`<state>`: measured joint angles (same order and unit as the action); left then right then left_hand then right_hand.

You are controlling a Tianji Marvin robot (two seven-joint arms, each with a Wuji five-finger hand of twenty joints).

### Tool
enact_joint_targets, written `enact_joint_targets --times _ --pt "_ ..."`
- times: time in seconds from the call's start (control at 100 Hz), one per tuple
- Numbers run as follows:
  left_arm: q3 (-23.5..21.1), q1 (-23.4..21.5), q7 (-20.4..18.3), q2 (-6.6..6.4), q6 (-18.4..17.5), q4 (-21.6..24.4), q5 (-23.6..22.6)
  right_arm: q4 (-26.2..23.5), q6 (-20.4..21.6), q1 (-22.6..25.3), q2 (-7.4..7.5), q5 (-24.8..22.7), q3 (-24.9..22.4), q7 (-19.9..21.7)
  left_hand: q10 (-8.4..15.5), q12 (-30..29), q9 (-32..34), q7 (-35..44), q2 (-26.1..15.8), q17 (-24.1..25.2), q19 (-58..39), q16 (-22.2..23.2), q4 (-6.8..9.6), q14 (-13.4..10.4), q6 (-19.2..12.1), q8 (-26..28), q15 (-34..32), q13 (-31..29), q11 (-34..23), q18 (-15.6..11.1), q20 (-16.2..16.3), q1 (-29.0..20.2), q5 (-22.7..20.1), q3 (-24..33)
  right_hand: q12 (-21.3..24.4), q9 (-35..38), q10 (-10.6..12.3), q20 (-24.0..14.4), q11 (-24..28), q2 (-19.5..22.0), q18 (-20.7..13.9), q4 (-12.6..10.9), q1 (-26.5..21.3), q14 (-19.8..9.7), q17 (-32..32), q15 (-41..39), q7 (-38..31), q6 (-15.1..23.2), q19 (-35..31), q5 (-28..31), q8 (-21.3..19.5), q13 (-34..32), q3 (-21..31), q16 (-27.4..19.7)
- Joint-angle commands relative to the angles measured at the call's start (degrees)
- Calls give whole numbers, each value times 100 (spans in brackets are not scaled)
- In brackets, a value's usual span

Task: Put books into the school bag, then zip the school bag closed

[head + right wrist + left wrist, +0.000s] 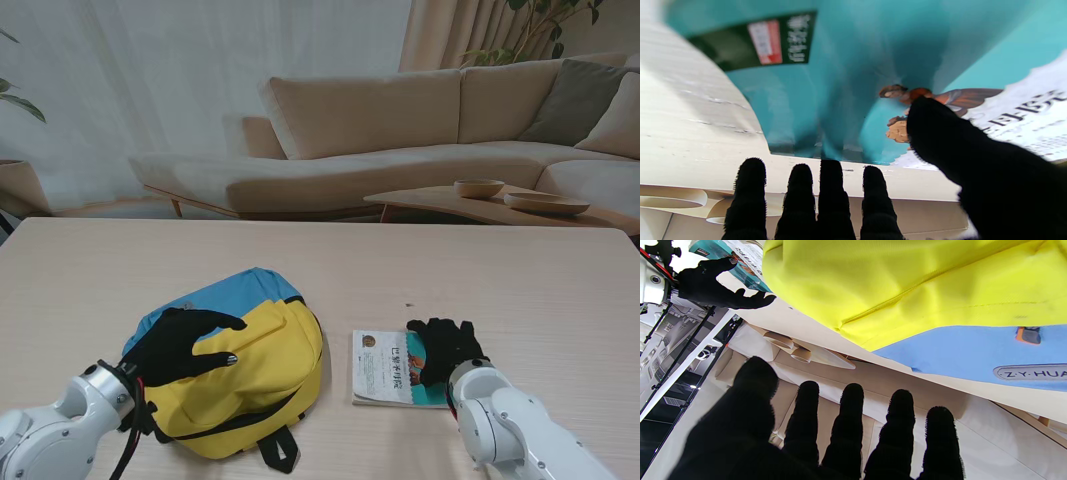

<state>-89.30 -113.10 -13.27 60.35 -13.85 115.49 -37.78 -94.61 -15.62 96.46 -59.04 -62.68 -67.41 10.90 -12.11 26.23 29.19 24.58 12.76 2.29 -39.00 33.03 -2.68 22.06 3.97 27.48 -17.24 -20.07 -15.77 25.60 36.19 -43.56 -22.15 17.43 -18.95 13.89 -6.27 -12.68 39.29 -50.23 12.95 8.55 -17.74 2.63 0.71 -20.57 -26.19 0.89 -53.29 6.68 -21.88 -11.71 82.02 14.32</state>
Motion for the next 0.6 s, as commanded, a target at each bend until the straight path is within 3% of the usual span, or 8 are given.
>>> enact_joint_targets --times 0.0,0.19,0.33,0.59 --pt "-12 38 -153 -4 -41 -2 49 464 -30 285 30 -4 87 195 65 35 -145 -16 51 96 221 -103 112 -133 53 -125 136 104 -24 -140 99 103 174 153 -289 494 154 72 650 -763 97 66 -1043 -3 21 -208 -187 -98 59 -146 -71 -142 -870 153" --pt "-15 134 -274 -27 -89 -77 131 629 -65 238 16 87 182 2 77 39 -167 -22 44 95 225 -100 113 -136 54 -128 141 126 -25 -140 105 105 195 149 -852 783 590 -27 2020 -1113 111 88 -1458 -59 96 -860 -590 -123 -96 -53 80 -303 -599 496" --pt "-30 132 -270 -26 -114 -84 140 771 -81 200 5 124 282 -194 80 49 -185 -20 53 94 227 -94 113 -140 59 -128 138 138 -39 -140 109 103 203 145 -1223 1044 820 -105 2705 -1343 151 103 -1775 -79 173 -1473 -867 -163 -199 91 193 -453 -396 807" --pt "-49 107 -233 -21 -148 -76 109 1008 -90 65 -14 166 506 -516 90 67 -229 -28 75 103 244 -82 111 -159 58 -131 133 173 -57 -153 110 106 240 153 -3696 1471 1567 -322 3330 -1456 167 52 -2180 -386 284 -3688 -1265 -160 -501 240 317 -649 -165 1900"
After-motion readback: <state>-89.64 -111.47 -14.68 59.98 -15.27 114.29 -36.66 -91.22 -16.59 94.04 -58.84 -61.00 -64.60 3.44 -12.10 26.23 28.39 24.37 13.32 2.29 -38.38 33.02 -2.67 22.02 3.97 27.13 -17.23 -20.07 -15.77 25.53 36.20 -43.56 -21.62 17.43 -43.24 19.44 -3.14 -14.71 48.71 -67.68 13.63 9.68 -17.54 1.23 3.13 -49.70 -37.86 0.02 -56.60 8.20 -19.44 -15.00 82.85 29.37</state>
